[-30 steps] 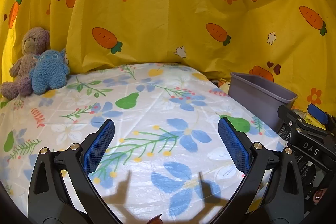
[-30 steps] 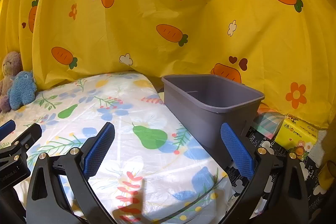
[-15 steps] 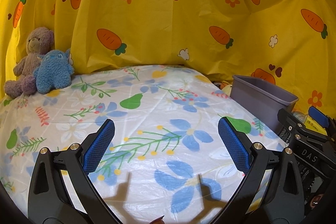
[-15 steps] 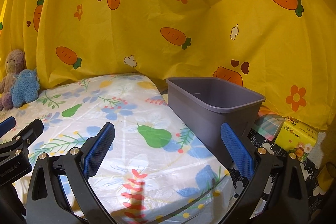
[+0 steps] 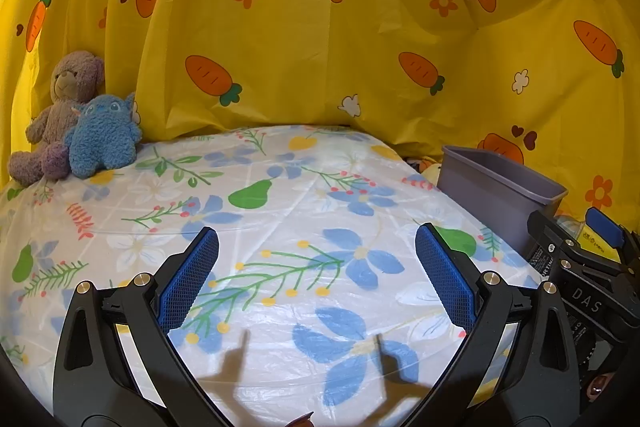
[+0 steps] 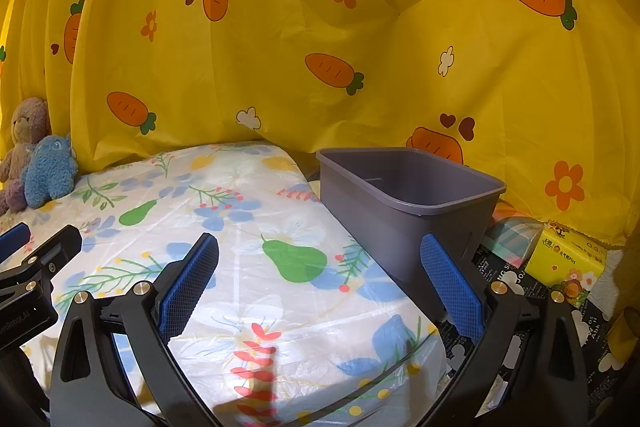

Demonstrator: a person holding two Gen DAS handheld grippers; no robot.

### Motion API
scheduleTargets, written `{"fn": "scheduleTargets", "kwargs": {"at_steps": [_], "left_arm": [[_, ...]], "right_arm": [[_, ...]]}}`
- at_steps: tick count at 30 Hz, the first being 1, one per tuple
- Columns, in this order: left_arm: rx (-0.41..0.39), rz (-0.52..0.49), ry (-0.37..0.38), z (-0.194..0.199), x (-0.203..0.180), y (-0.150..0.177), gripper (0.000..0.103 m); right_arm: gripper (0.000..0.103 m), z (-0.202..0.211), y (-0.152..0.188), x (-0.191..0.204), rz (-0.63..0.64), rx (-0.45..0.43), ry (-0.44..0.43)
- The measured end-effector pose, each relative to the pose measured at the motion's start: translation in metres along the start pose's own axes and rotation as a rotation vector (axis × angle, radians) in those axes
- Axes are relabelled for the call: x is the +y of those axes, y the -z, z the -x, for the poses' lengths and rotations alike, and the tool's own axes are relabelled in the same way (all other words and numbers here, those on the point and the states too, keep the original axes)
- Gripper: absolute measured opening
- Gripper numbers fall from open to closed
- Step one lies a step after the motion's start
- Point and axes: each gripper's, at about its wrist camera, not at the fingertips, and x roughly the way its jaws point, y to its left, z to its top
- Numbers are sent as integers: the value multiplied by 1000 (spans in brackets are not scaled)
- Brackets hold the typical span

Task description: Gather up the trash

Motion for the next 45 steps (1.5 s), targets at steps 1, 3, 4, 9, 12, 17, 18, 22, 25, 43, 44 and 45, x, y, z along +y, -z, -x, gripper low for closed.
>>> {"fn": "scheduleTargets", "kwargs": {"at_steps": [1, 3, 4, 9, 12, 17, 18, 22, 25, 43, 44, 45], "left_arm": [[0, 1, 1, 0, 0, 0, 97], [-1, -1, 1, 0, 0, 0, 97], [-1, -1, 2, 0, 1, 0, 97], [1, 5, 3, 0, 1, -1, 97], [2, 8, 0, 0, 2, -1, 97], [3, 9, 0, 0, 3, -2, 97], [3, 9, 1, 0, 3, -2, 97], [4, 10, 1, -1, 3, -2, 97], [4, 9, 1, -1, 3, -2, 97], [5, 12, 1, -2, 2, -2, 97], [4, 12, 2, -2, 2, -2, 97], [4, 13, 2, -2, 2, -2, 97]], "right_arm": [[97, 0, 0, 0, 0, 0, 1], [97, 0, 0, 1, 0, -1, 3], [97, 1, 0, 1, 0, -2, 3], [97, 1, 0, 2, -2, -1, 2], [97, 2, 0, 4, -1, -2, 2], [97, 2, -1, 6, -2, -2, 3], [97, 2, -1, 5, -3, -2, 4], [97, 2, -1, 5, -1, -3, 2], [97, 2, 0, 5, -3, -3, 3], [97, 3, -1, 8, -3, -4, 6], [97, 3, -1, 8, -3, -4, 5], [97, 3, -1, 8, -3, -4, 6]]}}
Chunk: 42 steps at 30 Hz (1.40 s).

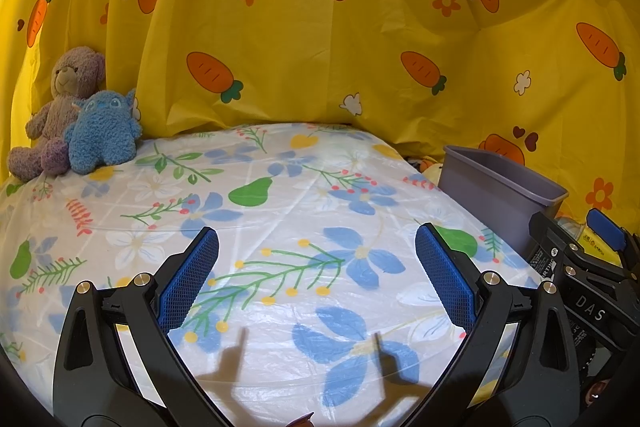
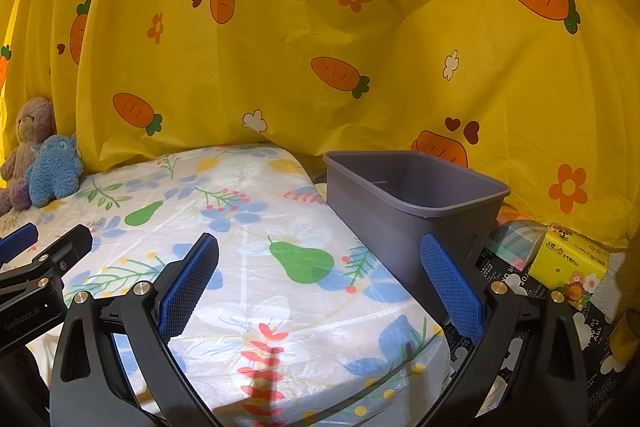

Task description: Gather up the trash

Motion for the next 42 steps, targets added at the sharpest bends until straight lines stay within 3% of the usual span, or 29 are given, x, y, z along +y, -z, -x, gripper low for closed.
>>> {"fn": "scheduleTargets", "kwargs": {"at_steps": [42], "left_arm": [[1, 0, -2, 0, 0, 1, 97]], "right_arm": [[97, 0, -1, 9, 0, 0, -2]]}}
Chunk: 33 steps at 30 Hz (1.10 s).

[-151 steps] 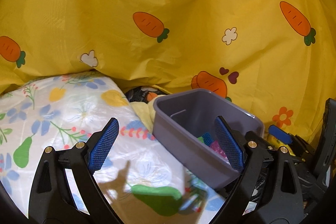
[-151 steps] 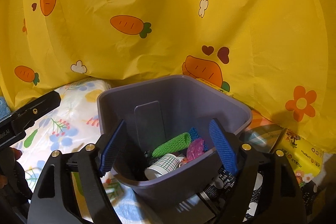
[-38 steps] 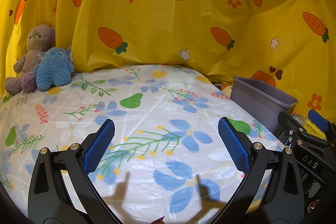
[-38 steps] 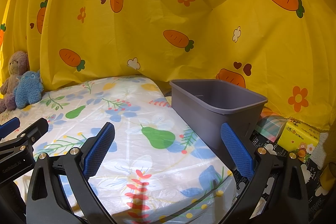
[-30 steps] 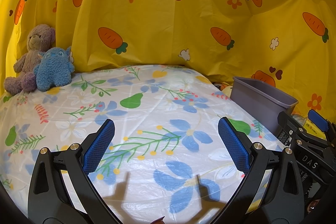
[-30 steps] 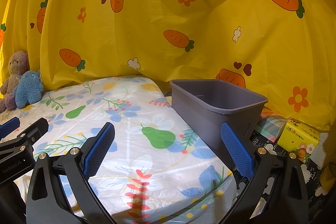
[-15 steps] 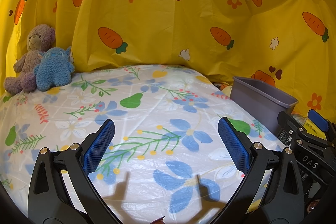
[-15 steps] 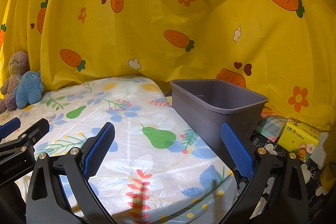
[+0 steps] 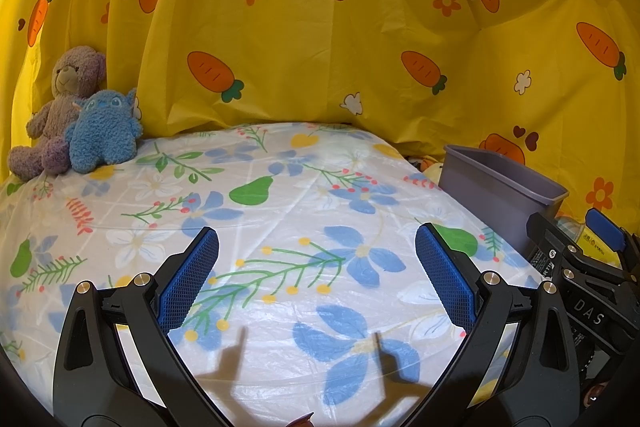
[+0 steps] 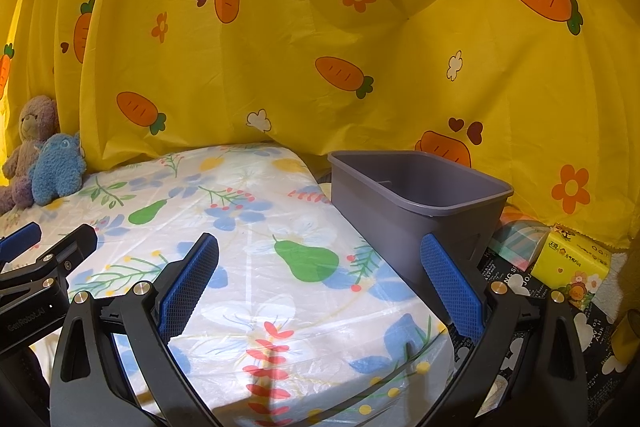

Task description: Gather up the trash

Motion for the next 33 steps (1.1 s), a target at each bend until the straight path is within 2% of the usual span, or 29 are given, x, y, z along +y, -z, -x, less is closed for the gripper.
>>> {"fn": "scheduleTargets", "kwargs": {"at_steps": [33], "left_arm": [[0, 3, -1, 0, 3, 0, 97]], "right_arm": [[97, 1, 0, 4, -3, -3, 3]]}}
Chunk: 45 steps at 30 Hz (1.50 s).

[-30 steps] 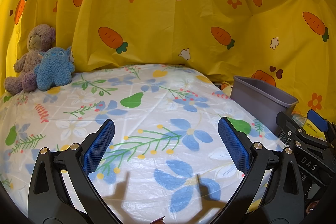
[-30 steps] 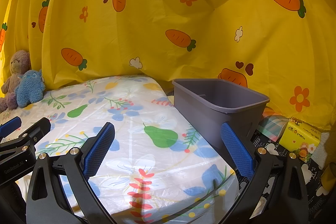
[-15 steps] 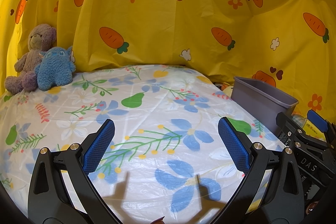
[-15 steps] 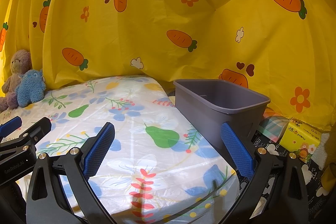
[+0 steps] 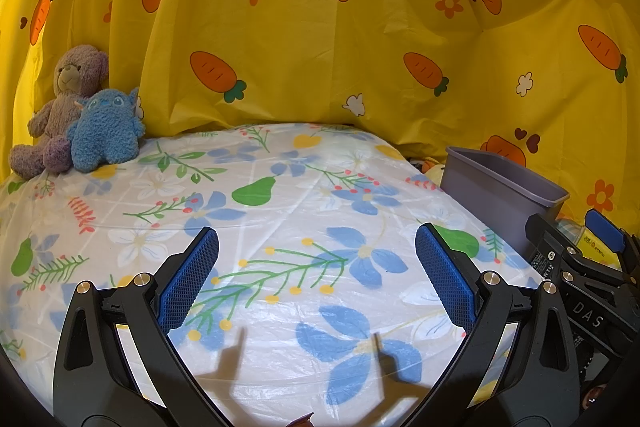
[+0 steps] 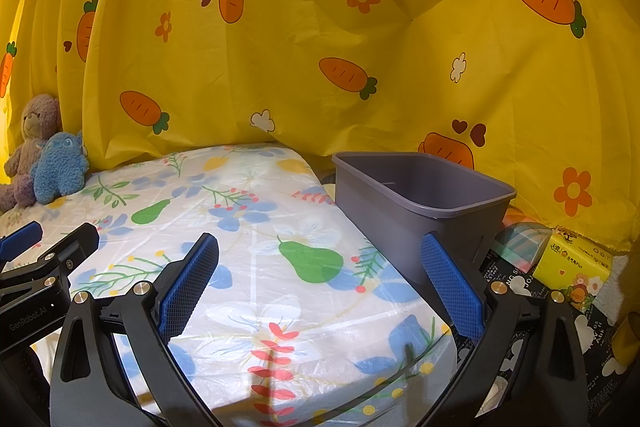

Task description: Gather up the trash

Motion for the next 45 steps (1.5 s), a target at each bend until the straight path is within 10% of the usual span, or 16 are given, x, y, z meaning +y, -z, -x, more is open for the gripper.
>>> {"fn": "scheduleTargets", "kwargs": {"at_steps": [45], "left_arm": [[-8, 3, 8, -1, 2, -1, 97]], "right_arm": [[97, -1, 0, 4, -2, -5, 2]]}}
